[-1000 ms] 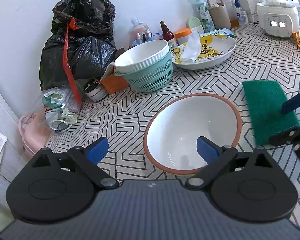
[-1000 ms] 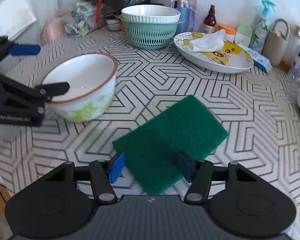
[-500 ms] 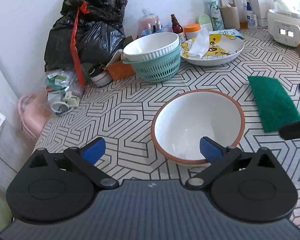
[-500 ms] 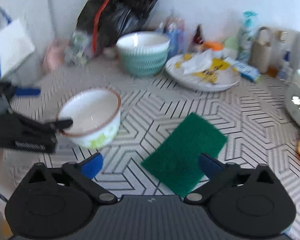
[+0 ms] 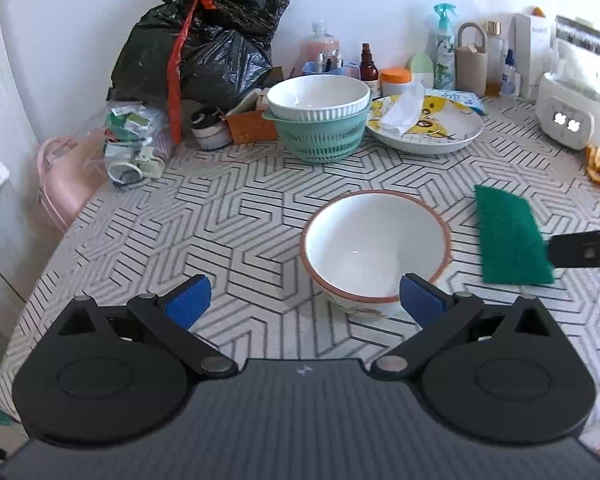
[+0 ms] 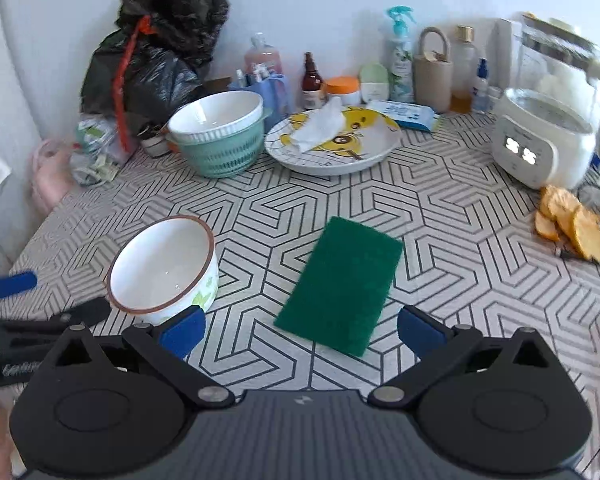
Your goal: Clean bowl
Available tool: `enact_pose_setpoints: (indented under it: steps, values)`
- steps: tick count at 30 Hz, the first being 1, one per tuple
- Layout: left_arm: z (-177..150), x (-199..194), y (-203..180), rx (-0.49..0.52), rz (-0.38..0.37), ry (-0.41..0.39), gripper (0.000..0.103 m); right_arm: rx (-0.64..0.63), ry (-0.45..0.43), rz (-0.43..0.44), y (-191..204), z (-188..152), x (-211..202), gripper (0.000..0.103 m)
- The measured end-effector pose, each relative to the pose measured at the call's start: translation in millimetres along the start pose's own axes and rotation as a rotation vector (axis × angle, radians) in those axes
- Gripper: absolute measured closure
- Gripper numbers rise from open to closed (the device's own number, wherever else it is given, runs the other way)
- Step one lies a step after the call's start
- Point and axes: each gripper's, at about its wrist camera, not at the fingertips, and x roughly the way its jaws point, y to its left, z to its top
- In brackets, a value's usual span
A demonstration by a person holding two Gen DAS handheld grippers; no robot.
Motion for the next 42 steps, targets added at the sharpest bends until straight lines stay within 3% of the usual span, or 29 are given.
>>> enact_pose_setpoints:
  steps: [15, 19, 27, 42]
  values:
    - [-7.9, -10.9, -21.2, 0.029, -0.031, 0.011, 0.0, 0.055, 0.053, -0.023, -12.7, -15.8, 16.2, 0.0]
    - [-7.8, -6.9, -21.7, 0.029, -0.029, 0.018, 0.0, 0.044, 0.057, 0.001, -12.1, -19.5, 15.1, 0.0]
    - [-8.2, -0.1, -21.4, 0.019, -0.051, 0.038, 0.0, 0.012, 0.082, -0.04, -7.6, -23.0, 20.7, 0.0]
    - [-6.4, -0.4, -12.8, -0.01, -0.07, 0.034, 0.0, -0.035, 0.128, -0.037, -3.5, -22.5, 28.6, 0.0]
